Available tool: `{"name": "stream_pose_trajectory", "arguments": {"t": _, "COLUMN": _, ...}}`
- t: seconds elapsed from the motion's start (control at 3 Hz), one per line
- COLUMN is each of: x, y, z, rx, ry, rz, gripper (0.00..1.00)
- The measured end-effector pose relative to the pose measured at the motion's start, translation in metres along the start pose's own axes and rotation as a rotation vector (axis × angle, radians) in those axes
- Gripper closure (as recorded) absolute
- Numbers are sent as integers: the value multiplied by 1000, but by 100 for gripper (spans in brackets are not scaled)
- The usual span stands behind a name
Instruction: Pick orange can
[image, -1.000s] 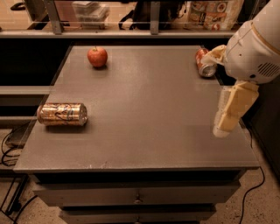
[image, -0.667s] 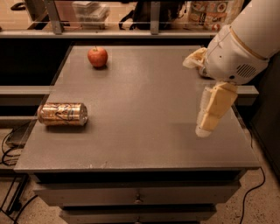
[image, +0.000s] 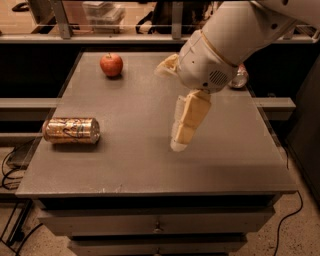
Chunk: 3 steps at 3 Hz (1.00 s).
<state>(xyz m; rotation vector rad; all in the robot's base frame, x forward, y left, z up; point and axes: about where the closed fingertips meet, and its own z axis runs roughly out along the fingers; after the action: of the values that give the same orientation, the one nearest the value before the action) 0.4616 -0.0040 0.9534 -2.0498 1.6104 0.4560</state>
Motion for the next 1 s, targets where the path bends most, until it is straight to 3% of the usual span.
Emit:
{"name": "stream_pose_trajectory", "arguments": {"t": 0.33, "x": 0, "y": 0, "z": 0, "rx": 0, "ry": 0, "rz": 0, "gripper": 0}}
{"name": "stream_pose_trajectory", "arguments": {"t": 0.67, "x": -10, "y": -9, "z": 21, "rx": 20, "ry": -33, "rz": 35, "gripper": 0}}
{"name": "stream_pose_trajectory", "arguments": {"t": 1.0, "x": -30, "y": -33, "z": 57, "rx": 57, "ry": -94, "rz": 93, "gripper": 0}}
